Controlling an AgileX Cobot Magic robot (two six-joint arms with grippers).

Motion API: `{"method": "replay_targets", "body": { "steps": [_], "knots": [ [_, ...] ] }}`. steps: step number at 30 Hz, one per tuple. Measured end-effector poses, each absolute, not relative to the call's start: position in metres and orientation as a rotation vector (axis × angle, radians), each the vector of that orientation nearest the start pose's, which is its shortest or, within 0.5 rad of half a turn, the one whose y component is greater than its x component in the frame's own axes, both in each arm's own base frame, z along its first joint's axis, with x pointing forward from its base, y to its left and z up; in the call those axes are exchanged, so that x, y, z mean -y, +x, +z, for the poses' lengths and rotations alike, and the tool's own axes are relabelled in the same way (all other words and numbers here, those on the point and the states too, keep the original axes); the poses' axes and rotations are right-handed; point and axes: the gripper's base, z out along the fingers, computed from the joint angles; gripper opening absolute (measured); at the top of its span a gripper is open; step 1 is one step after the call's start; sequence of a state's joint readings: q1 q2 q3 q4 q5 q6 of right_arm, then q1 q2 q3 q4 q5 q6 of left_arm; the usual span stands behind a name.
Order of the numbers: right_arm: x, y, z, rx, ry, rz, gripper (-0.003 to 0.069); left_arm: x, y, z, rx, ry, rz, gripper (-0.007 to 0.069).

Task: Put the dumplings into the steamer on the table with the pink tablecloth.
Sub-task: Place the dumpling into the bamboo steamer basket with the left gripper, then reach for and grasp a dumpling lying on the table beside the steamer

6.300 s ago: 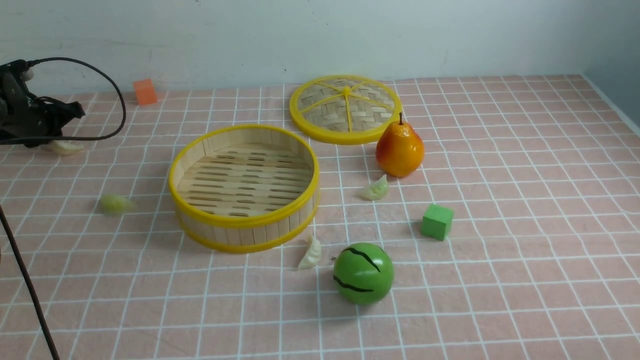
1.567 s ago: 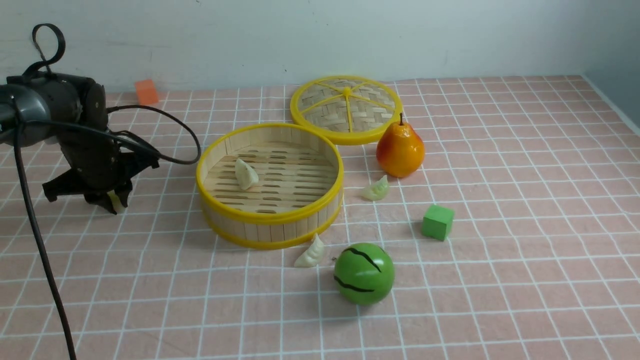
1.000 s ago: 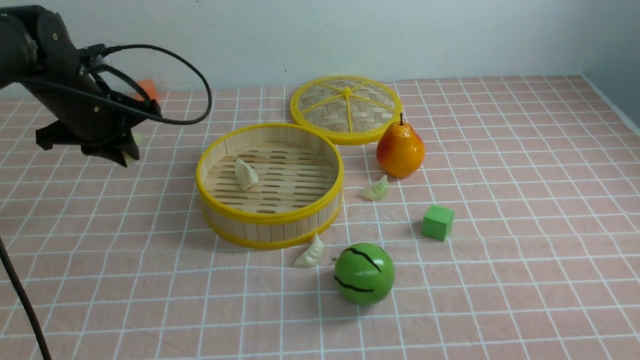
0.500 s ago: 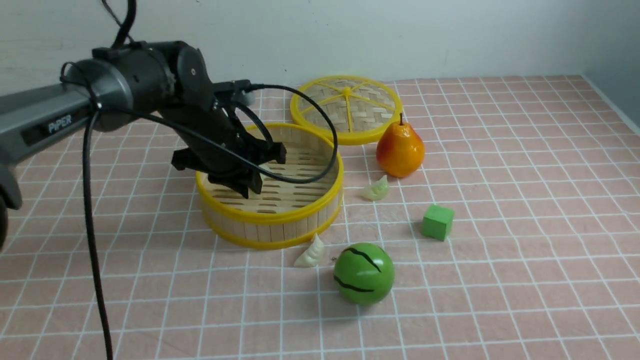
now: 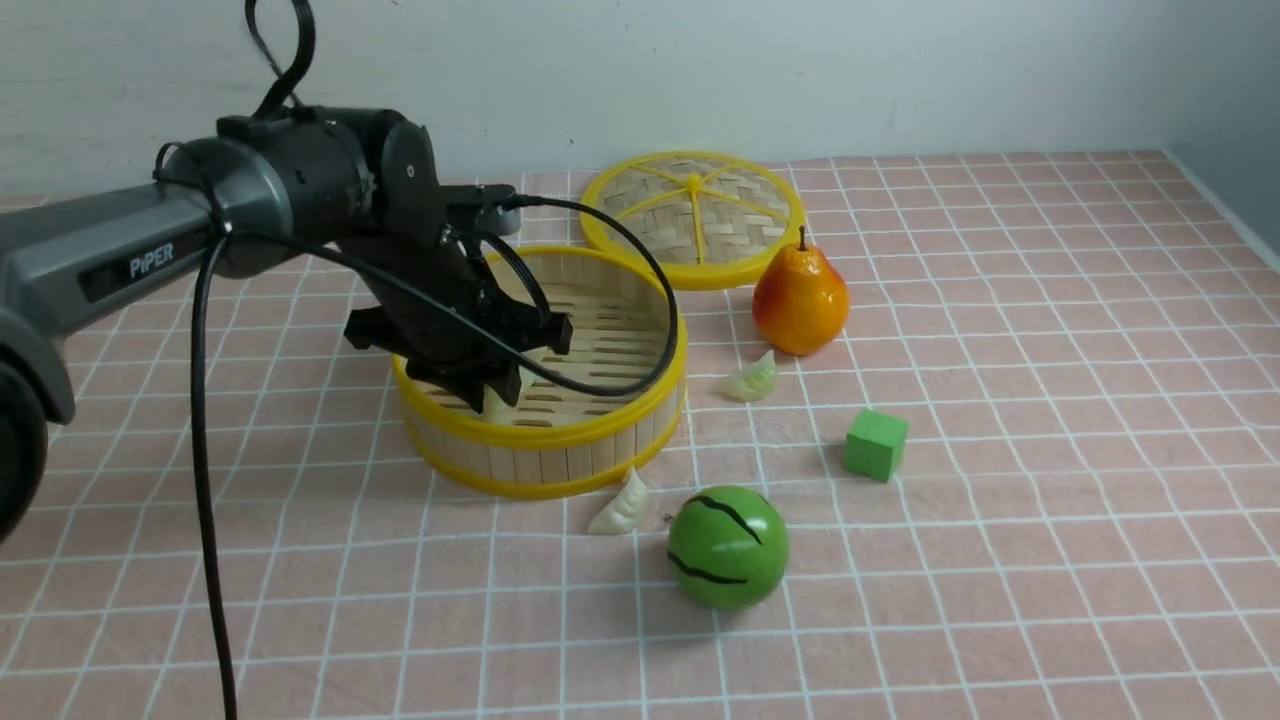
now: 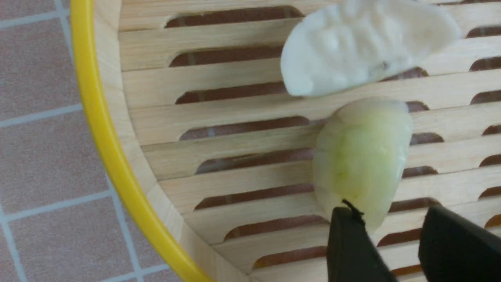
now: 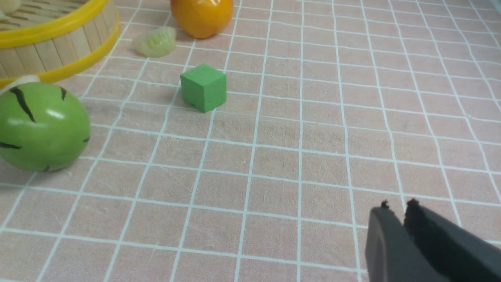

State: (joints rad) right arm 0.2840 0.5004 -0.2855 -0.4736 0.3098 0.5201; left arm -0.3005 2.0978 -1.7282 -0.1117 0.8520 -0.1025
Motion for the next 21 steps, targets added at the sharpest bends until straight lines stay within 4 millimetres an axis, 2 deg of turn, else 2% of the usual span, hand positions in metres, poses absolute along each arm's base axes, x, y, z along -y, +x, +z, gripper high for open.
{"method": "replay_targets", "body": {
  "steps": [4, 9, 13, 14, 15, 16, 18, 19, 20, 21],
  "knots": [
    [-0.017, 0.105, 0.247, -1.965, -0.125, 0.093, 0.0080, 0.143, 0.437, 0.216, -2.725, 0.205, -0.236, 0.0368],
    [-0.017, 0.105, 0.247, -1.965, -0.125, 0.093, 0.0085, 0.143, 0.437, 0.223, -2.714, 0.207, -0.238, 0.0395],
    [-0.018, 0.105, 0.247, -1.964, -0.126, 0.094, 0.0087, 0.143, 0.436, 0.268, -2.646, 0.214, -0.257, 0.0395],
    [-0.018, 0.105, 0.247, -1.964, -0.125, 0.095, 0.0089, 0.142, 0.434, 0.289, -2.611, 0.217, -0.266, 0.0391],
    [-0.018, 0.105, 0.247, -1.964, -0.123, 0.096, 0.0089, 0.142, 0.434, 0.291, -2.610, 0.218, -0.266, 0.0390],
    [-0.018, 0.104, 0.246, -1.973, -0.105, 0.114, 0.0091, 0.139, 0.425, 0.325, -2.565, 0.225, -0.270, 0.0370],
    [-0.018, 0.104, 0.246, -1.978, -0.095, 0.124, 0.0091, 0.136, 0.417, 0.349, -2.540, 0.231, -0.273, 0.0353],
    [-0.018, 0.104, 0.245, -1.988, -0.084, 0.131, 0.0092, 0.131, 0.401, 0.382, -2.516, 0.241, -0.261, 0.0307],
    [-0.018, 0.104, 0.245, -1.993, -0.082, 0.131, 0.0092, 0.129, 0.397, 0.388, -2.506, 0.242, -0.257, 0.0301],
    [-0.018, 0.105, 0.244, -1.999, -0.083, 0.129, 0.0092, 0.125, 0.389, 0.403, -2.485, 0.244, -0.244, 0.0267]
  ]
}}
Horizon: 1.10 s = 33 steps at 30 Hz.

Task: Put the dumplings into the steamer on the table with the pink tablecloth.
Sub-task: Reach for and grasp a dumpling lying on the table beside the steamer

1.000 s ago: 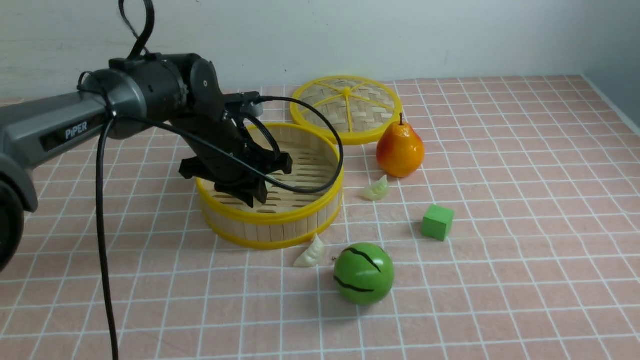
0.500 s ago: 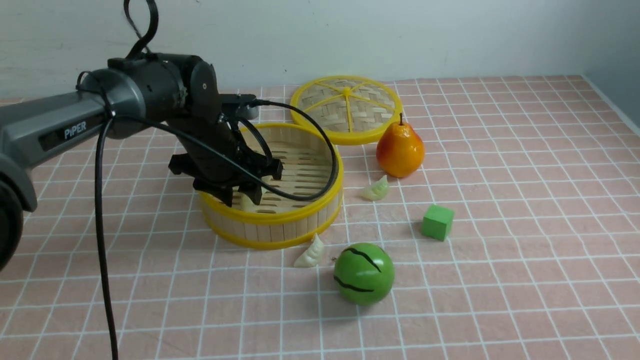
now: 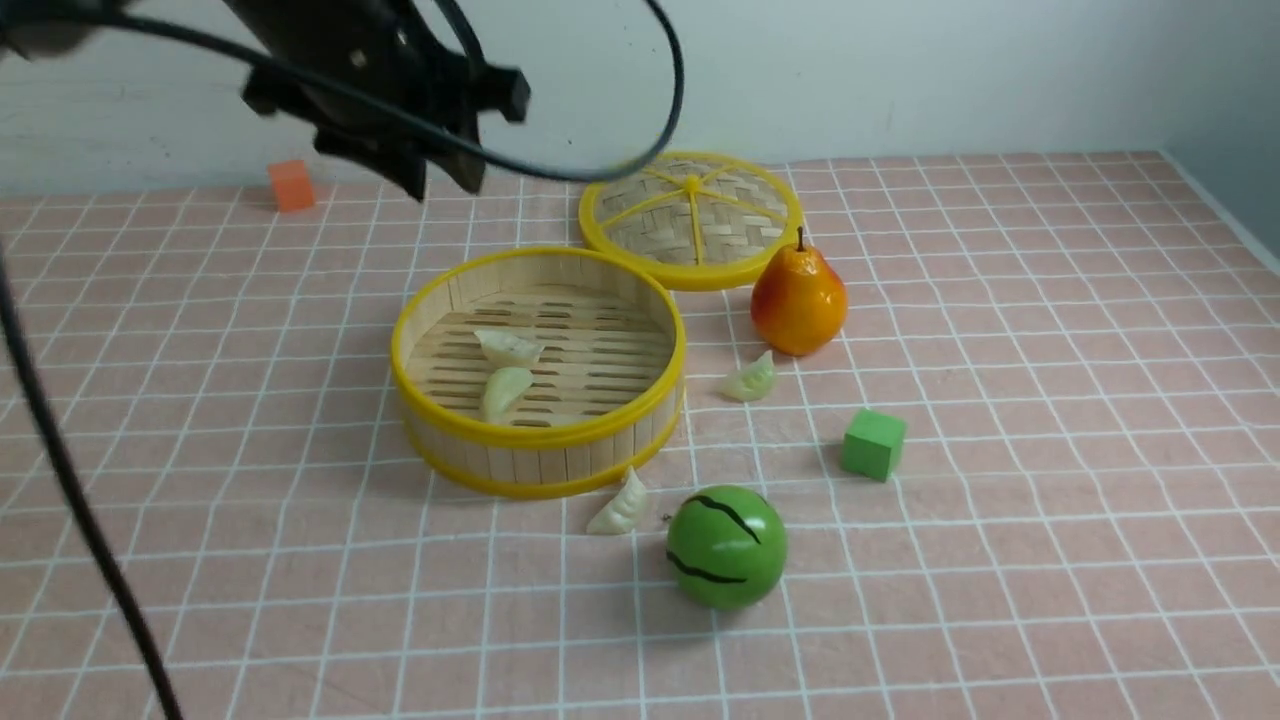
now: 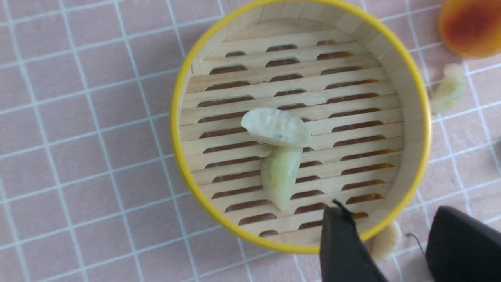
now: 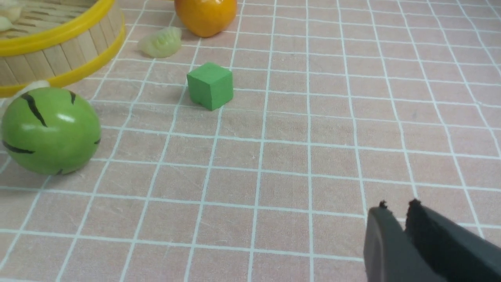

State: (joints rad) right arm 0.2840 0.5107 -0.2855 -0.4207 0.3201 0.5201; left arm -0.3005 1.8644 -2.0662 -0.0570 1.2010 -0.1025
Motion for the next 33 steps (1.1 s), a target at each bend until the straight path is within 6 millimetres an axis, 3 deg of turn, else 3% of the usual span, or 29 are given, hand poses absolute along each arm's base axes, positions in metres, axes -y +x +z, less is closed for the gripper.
{"method": "replay_targets", "body": {
  "steps": [1, 2, 3, 4, 5, 6, 7, 10, 11, 12, 14, 17, 18, 20, 23, 24, 25, 27, 33],
  "knots": [
    [-0.019, 0.109, 0.241, -2.035, -0.081, 0.125, 0.0092, 0.117, 0.369, 0.433, -2.425, 0.241, -0.215, 0.0206],
    [-0.020, 0.109, 0.241, -2.042, -0.080, 0.123, 0.0092, 0.117, 0.369, 0.433, -2.426, 0.242, -0.215, 0.0197],
    [-0.021, 0.115, 0.240, -2.084, -0.070, 0.122, 0.0092, 0.107, 0.349, 0.456, -2.372, 0.235, -0.181, 0.0139],
    [-0.022, 0.117, 0.241, -2.096, -0.065, 0.122, 0.0092, 0.105, 0.344, 0.461, -2.360, 0.233, -0.171, 0.0122],
    [-0.025, 0.126, 0.243, -2.149, -0.053, 0.121, 0.0092, 0.095, 0.322, 0.479, -2.311, 0.216, -0.141, 0.0048],
    [-0.025, 0.129, 0.242, -2.166, -0.046, 0.125, 0.0092, 0.093, 0.317, 0.483, -2.302, 0.211, -0.133, 0.0041],
    [-0.030, 0.140, 0.248, -2.223, -0.037, 0.131, 0.0092, 0.083, 0.294, 0.494, -2.269, 0.195, -0.108, -0.0013],
    [-0.041, 0.165, 0.257, -2.314, -0.051, 0.165, 0.0092, 0.067, 0.251, 0.504, -2.240, 0.161, -0.089, -0.0014],
    [-0.042, 0.166, 0.256, -2.325, -0.063, 0.158, 0.0092, 0.067, 0.252, 0.501, -2.249, 0.160, -0.088, -0.0014],
    [-0.052, 0.179, 0.261, -2.372, -0.116, 0.195, 0.0094, 0.057, 0.224, 0.500, -2.243, 0.128, -0.080, -0.0014],
    [-0.063, 0.186, 0.262, -2.406, -0.183, 0.232, 0.0094, 0.050, 0.206, 0.493, -2.254, 0.098, -0.064, -0.0014],
    [-0.084, 0.196, 0.259, -2.450, -0.405, 0.245, 0.0095, 0.034, 0.170, 0.465, -2.292, 0.009, -0.034, -0.0014],
    [-0.087, 0.197, 0.258, -2.455, -0.428, 0.246, 0.0095, 0.033, 0.168, 0.463, -2.297, 0.010, -0.029, -0.0014],
    [-0.097, 0.200, 0.256, -2.457, -0.567, 0.242, 0.0095, 0.027, 0.149, 0.432, -2.294, -0.046, -0.044, -0.0014],
    [-0.101, 0.204, 0.259, -2.450, -0.597, 0.244, 0.0095, 0.025, 0.141, 0.403, -2.285, -0.061, -0.067, -0.0014],
    [-0.103, 0.207, 0.265, -2.435, -0.598, 0.248, 0.0095, 0.025, 0.139, 0.379, -2.282, -0.053, -0.078, -0.0014],
    [-0.103, 0.208, 0.266, -2.429, -0.597, 0.249, 0.0095, 0.025, 0.139, 0.377, -2.280, -0.051, -0.079, -0.0014],
    [-0.105, 0.213, 0.278, -2.384, -0.597, 0.253, 0.0095, 0.027, 0.140, 0.352, -2.247, -0.034, -0.107, -0.0014],
    [-0.111, 0.226, 0.288, -2.344, -0.599, 0.254, 0.0095, 0.030, 0.143, 0.334, -2.151, 0.006, -0.133, -0.0014]
  ]
}}
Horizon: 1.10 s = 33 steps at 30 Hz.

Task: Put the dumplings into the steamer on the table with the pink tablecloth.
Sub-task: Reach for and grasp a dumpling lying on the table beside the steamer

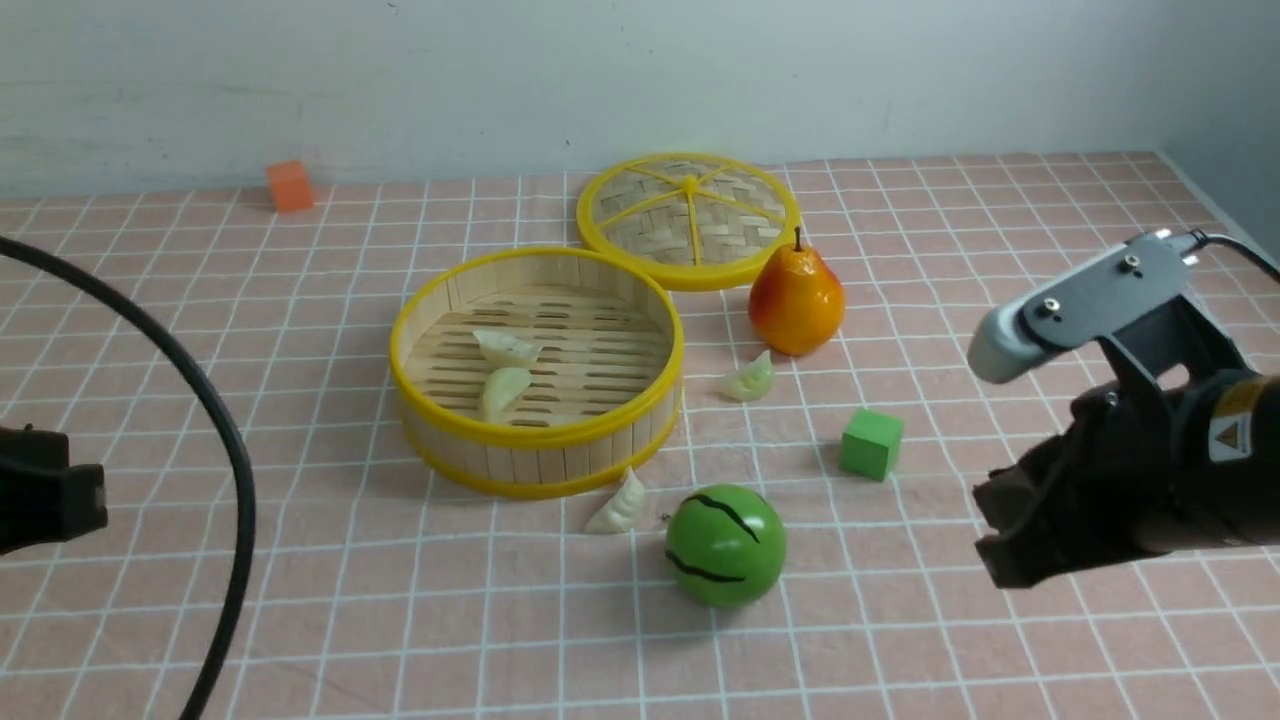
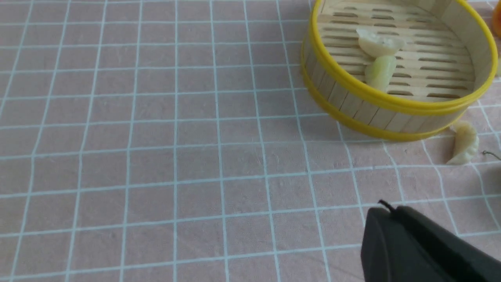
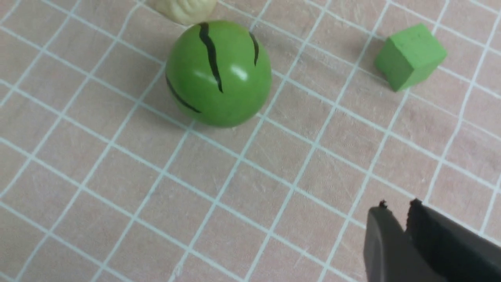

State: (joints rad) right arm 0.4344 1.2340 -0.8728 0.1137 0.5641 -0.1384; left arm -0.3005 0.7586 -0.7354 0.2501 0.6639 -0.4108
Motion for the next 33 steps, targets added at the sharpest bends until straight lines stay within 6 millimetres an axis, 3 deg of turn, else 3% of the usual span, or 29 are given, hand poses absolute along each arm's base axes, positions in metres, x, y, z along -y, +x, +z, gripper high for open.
{"method": "replay_targets", "body": {
  "steps": [12, 20, 33],
  "knots": [
    [-0.120, 0.247, 0.272, -2.372, -0.658, 0.223, 0.0095, 0.030, 0.149, 0.327, -2.117, 0.052, -0.092, -0.0014],
    [-0.120, 0.247, 0.267, -2.420, -0.690, 0.200, 0.0095, 0.035, 0.163, 0.319, -2.147, 0.074, -0.080, -0.0014],
    [-0.116, 0.249, 0.267, -2.399, -0.730, 0.127, 0.0098, 0.037, 0.166, 0.319, -2.132, 0.076, -0.099, -0.0014]
  ]
}}
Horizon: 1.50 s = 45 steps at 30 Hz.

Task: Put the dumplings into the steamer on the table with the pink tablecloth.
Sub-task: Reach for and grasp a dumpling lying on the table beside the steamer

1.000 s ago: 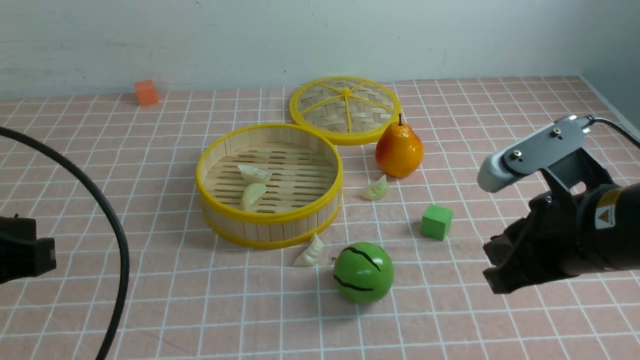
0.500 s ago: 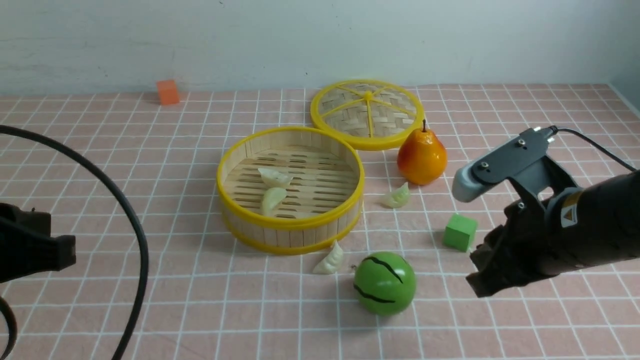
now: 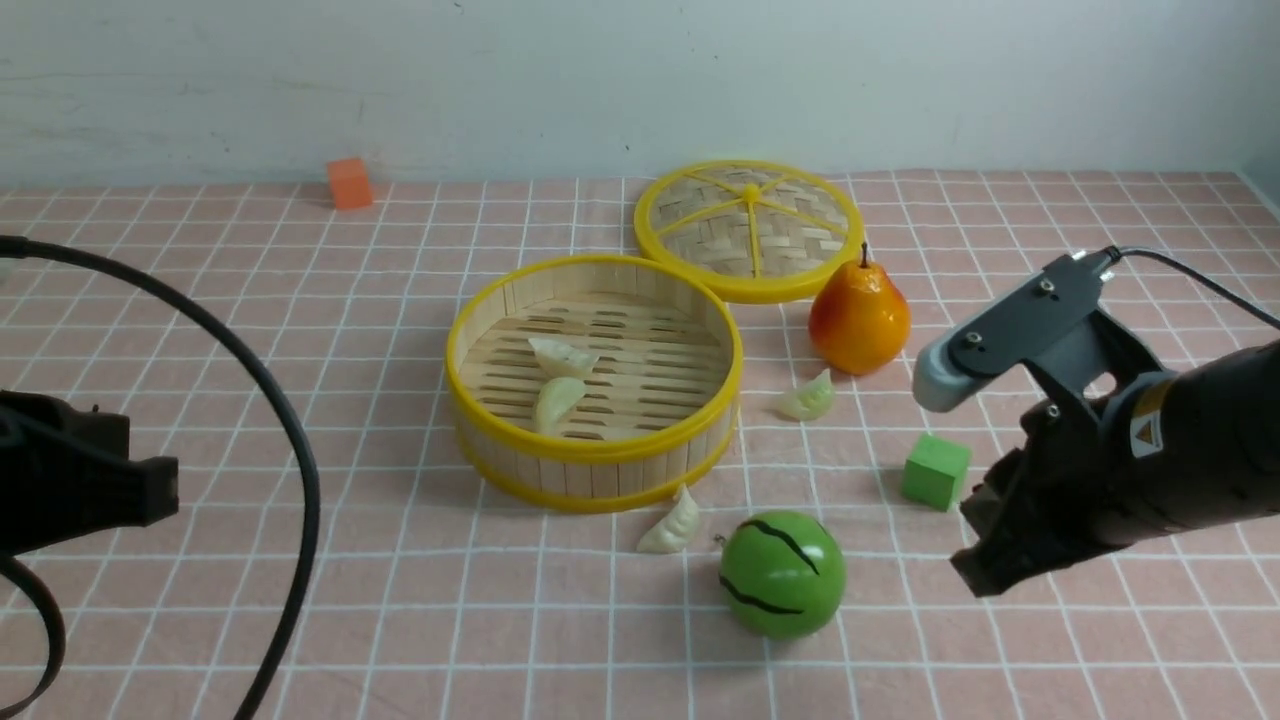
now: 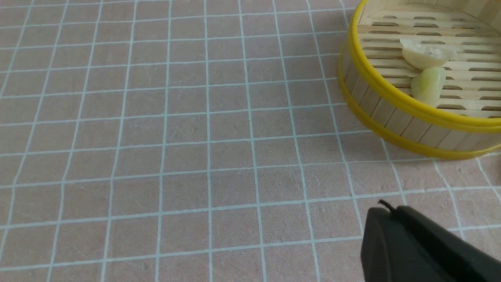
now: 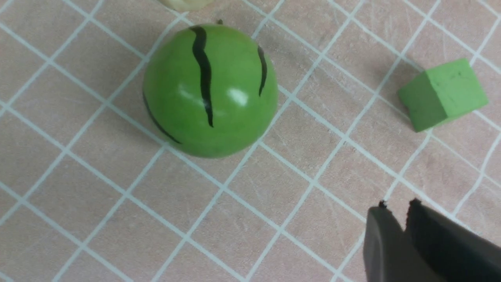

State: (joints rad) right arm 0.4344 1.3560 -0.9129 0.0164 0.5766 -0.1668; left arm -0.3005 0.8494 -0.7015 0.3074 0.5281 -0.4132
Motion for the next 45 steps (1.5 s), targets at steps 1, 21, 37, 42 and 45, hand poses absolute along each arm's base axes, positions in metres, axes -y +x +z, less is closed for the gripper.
{"method": "replay_targets", "body": {
  "steps": [1, 21, 37, 42, 45],
  "knots": [
    [-0.116, 0.249, 0.268, -2.394, -0.728, 0.127, 0.0099, 0.037, 0.166, 0.319, -2.131, 0.075, -0.101, -0.0014],
    [-0.118, 0.253, 0.271, -2.335, -0.703, 0.141, 0.0107, 0.036, 0.163, 0.314, -2.197, 0.044, -0.105, -0.0014],
    [-0.121, 0.259, 0.266, -2.324, -0.696, 0.146, 0.0123, 0.039, 0.167, 0.320, -2.121, 0.059, -0.137, -0.0014],
    [-0.124, 0.264, 0.256, -2.371, -0.641, 0.174, 0.0134, 0.039, 0.167, 0.320, -2.120, 0.054, -0.147, -0.0014],
    [-0.127, 0.269, 0.255, -2.390, -0.583, 0.199, 0.0151, 0.040, 0.167, 0.320, -2.121, 0.042, -0.169, -0.0014]
  ]
}}
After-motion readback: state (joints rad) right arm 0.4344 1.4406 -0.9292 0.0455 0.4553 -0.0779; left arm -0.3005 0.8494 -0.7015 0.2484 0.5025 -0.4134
